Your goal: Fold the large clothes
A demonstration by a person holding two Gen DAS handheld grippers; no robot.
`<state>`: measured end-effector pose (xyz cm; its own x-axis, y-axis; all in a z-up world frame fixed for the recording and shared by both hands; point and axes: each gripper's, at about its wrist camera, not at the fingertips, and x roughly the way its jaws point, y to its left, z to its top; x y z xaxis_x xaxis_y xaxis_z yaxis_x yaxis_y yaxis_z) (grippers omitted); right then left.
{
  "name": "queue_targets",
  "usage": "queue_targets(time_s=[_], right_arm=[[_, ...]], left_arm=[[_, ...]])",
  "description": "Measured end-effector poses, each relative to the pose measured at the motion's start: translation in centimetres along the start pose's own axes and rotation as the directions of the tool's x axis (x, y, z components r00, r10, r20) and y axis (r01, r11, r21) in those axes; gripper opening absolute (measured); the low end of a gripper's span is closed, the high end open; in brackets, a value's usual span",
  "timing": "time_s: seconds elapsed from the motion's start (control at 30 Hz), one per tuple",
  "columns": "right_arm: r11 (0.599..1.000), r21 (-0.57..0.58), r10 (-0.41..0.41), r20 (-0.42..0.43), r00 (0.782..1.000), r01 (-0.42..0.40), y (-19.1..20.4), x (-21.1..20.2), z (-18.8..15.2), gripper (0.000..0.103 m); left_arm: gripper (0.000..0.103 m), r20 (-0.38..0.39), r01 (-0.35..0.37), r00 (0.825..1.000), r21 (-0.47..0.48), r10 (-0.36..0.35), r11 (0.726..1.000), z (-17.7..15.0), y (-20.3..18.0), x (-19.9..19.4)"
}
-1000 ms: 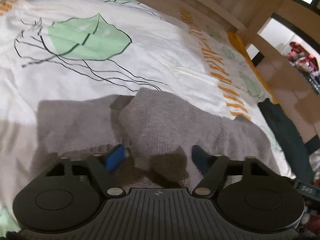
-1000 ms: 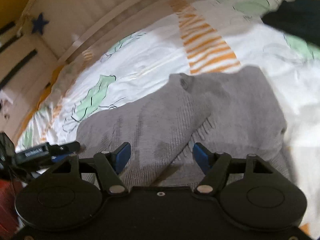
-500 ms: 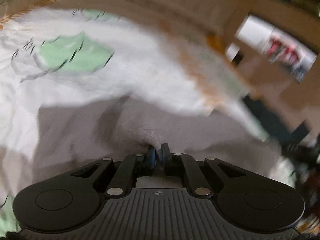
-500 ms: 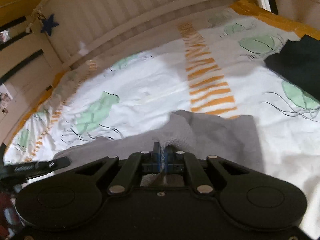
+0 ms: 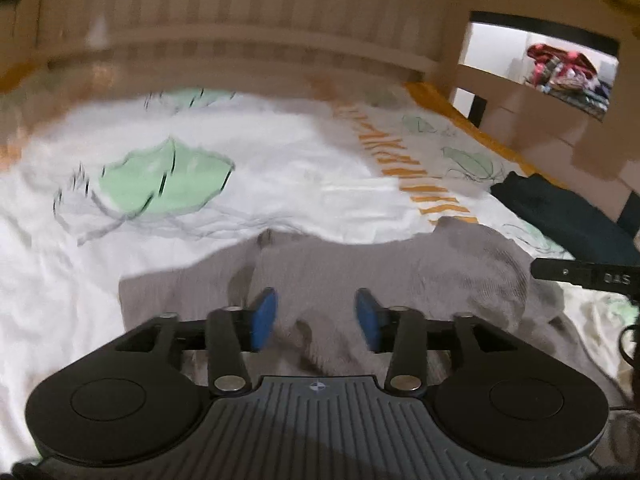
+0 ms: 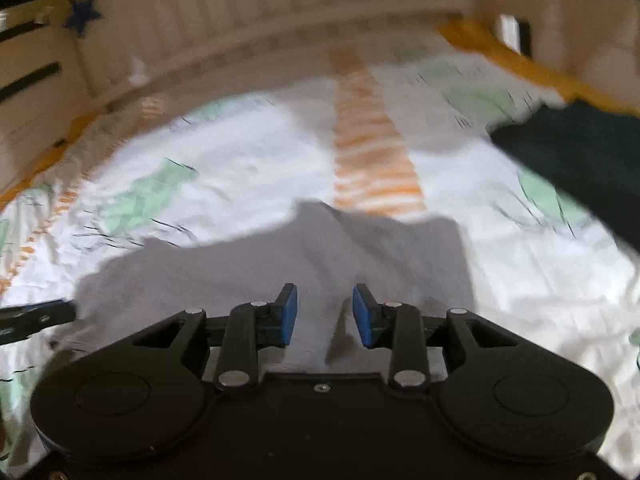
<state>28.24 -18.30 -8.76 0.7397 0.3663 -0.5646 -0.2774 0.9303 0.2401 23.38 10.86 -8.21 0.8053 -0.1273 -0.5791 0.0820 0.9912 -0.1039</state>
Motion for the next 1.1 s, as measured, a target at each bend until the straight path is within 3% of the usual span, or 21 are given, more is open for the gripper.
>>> queue_targets(time_s=[0.03,0.13,0.23,0.3,0.53,0.7,0.8,0.87,0.97,1.1], right_arm=[[0.999,-0.032,0.023,0.006,1.0,-0.023,1.1,-0.2,-0.1,0.044],[0.991,-0.103,0.087,-0.042,0.995,-0.091,3.8,0.4,-1.3,0.045],[0.98,-0.179,0.062,-0.15,0.987,-0.089,5.7,2.2,-4.0,0.045],[0.978,-0.193,0.035,-0.227,0.973,-0.08,6.0,3.5,-5.8,0.046],[0.976,-0.206,0.024,-0.184,0.983,-0.062,5.9,3.1,-7.0,0.047],[0.979,-0.191,0.041,-0.183,0.982,-0.076,5.9,2.2,-6.9,0.062],[0.984,-0.169,0.019,-0.188,0.982,-0.051,5.8,1.6,-6.8,0.075],[0.99,-0.129,0.03,-0.185,0.982,-0.055,5.4,0.8,-6.7,0.078],[0.996,-0.069,0.05,-0.185,0.981,-0.064,4.8,-0.8,-6.5,0.091],[0.997,-0.053,0.046,-0.165,0.985,-0.055,5.1,-3.1,-6.4,0.098]], left_arm=[[0.056,-0.008,0.001,1.0,0.009,-0.001,1.0,0.0,-0.6,0.4],[0.058,-0.072,-0.004,0.997,0.005,0.004,1.0,-1.0,-1.8,2.4],[0.06,-0.181,-0.062,0.981,0.009,0.063,0.998,-2.9,-2.1,4.2],[0.066,-0.164,-0.081,0.983,0.007,0.081,0.997,-4.0,-2.2,4.3],[0.087,-0.176,-0.133,0.974,0.071,0.144,0.989,-4.4,-3.7,5.0],[0.092,-0.254,-0.173,0.952,0.013,0.171,0.985,-4.2,-3.8,4.9],[0.091,-0.263,-0.193,0.947,0.001,0.186,0.981,-4.4,-4.0,3.7],[0.091,-0.263,-0.203,0.945,0.005,0.197,0.979,-4.6,-4.3,2.6],[0.091,-0.266,-0.22,0.941,-0.011,0.21,0.975,-4.9,-4.8,0.9],[0.091,-0.269,-0.232,0.937,0.001,0.224,0.973,-5.2,-5.8,-1.1]])
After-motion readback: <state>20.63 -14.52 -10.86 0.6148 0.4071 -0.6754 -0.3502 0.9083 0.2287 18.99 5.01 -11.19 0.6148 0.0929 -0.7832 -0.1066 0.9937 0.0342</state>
